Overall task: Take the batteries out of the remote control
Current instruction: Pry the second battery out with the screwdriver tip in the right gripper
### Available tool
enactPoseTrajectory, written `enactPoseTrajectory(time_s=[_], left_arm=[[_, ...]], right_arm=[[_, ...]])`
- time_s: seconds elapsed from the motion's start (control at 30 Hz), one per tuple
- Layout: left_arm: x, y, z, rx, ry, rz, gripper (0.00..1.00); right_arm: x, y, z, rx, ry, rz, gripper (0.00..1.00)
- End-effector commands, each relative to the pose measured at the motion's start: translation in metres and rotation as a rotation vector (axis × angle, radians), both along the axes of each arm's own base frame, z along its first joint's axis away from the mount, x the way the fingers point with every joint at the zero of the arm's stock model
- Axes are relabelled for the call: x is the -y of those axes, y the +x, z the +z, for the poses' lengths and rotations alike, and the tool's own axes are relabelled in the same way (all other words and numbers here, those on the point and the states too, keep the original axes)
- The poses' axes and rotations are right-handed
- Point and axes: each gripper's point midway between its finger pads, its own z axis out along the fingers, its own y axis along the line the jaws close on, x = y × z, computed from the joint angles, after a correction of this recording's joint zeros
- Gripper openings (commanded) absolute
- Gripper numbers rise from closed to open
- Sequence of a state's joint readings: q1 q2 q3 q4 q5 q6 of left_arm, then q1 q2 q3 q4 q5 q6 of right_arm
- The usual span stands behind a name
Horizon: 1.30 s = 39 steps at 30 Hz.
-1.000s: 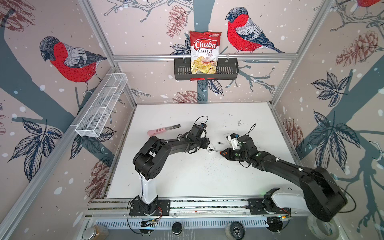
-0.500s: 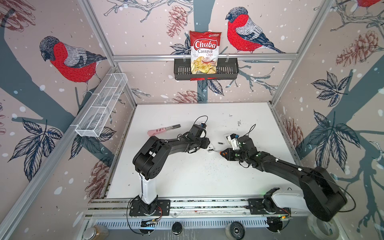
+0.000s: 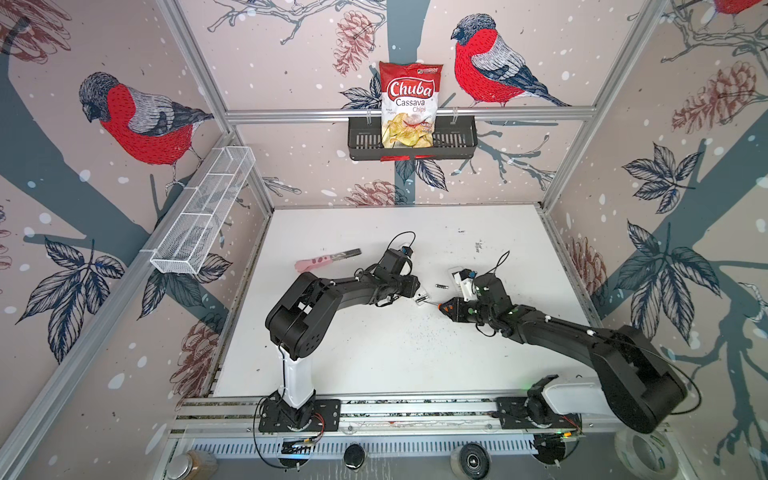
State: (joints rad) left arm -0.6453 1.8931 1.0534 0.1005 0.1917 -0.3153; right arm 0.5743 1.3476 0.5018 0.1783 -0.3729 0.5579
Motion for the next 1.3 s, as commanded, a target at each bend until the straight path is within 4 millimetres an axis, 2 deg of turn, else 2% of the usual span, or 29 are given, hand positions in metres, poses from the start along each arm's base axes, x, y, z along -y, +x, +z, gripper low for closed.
enactPoseTrajectory(time_s=[0.0,0.23,0.57,0.7,0.87,1.07,1.27], left_arm=[[-0.014,-0.020,-0.025,-0.110,0.070,0.006,0.47],[-0.014,-0.020,-0.024,-0.111,0.063,0.005,0.47],[-0.014,-0.021,-0.023,-0.110,0.063,0.006,0.47],[-0.015,-0.021,-0.022,-0.108,0.064,0.008,0.47],[-0.017,-0.020,-0.023,-0.108,0.063,0.012,0.47],[-0.018,-0.020,-0.024,-0.113,0.059,0.012,0.48],[-0.018,-0.019,-0.023,-0.114,0.054,0.012,0.47]], right_arm=[[-0.006,0.006,0.005,0.021,0.045,-0.013,0.01],[-0.010,0.007,0.009,0.037,0.082,-0.007,0.00],[-0.022,0.021,0.032,0.085,0.124,0.003,0.00],[-0.028,0.023,0.030,0.071,0.129,0.020,0.00],[-0.037,0.012,0.023,0.047,0.125,0.055,0.00],[-0.038,0.008,0.030,0.064,0.122,0.058,0.00],[-0.041,0.009,0.029,0.059,0.115,0.064,0.00]])
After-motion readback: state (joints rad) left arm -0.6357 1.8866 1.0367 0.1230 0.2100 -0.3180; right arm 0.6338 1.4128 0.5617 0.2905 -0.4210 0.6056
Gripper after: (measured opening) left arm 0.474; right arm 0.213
